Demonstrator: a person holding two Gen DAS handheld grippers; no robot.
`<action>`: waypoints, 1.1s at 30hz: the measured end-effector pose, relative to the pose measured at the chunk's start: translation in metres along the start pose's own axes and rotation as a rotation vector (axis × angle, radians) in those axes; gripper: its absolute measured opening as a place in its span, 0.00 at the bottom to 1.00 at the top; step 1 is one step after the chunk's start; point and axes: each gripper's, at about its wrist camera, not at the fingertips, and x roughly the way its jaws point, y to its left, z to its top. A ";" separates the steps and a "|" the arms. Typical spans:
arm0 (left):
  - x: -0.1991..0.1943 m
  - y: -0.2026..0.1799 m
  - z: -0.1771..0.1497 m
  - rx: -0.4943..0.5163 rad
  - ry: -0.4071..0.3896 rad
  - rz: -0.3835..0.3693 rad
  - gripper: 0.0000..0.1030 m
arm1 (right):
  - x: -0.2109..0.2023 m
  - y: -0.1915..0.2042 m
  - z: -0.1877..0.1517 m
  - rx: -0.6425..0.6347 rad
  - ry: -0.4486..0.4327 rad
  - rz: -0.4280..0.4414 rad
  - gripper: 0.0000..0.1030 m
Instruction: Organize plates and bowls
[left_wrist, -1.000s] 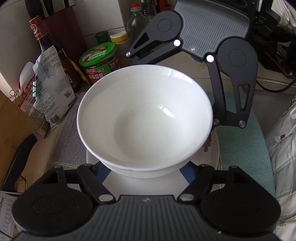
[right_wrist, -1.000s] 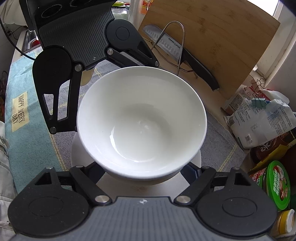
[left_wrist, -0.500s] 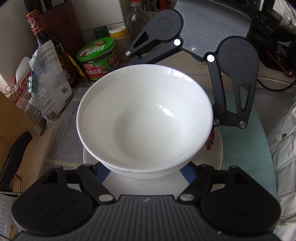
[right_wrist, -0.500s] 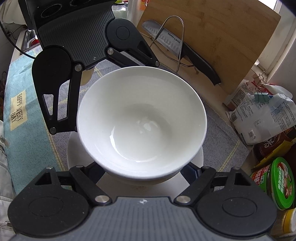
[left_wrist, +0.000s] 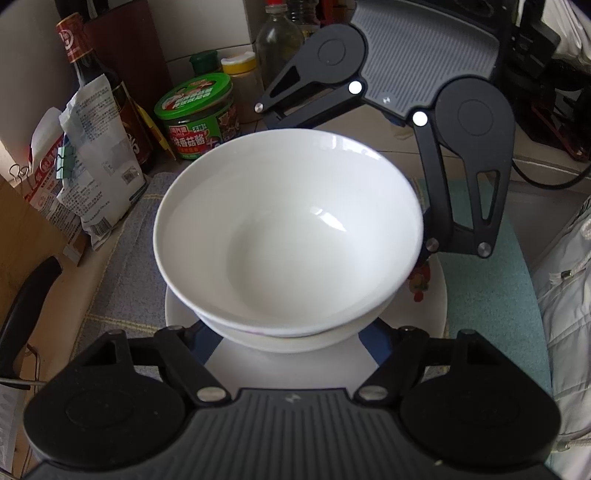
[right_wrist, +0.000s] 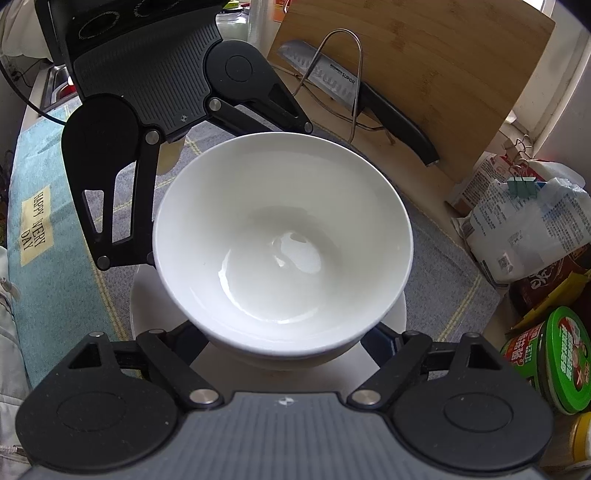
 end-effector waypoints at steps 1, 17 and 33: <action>0.000 0.001 0.000 -0.008 -0.001 -0.002 0.77 | 0.000 0.000 0.000 0.006 -0.003 0.000 0.89; -0.034 -0.015 -0.009 -0.142 -0.097 0.166 0.95 | -0.016 0.009 -0.004 0.025 -0.070 -0.039 1.00; -0.097 -0.081 -0.040 -0.760 -0.233 0.597 0.98 | -0.048 0.069 -0.011 0.467 -0.022 -0.370 1.00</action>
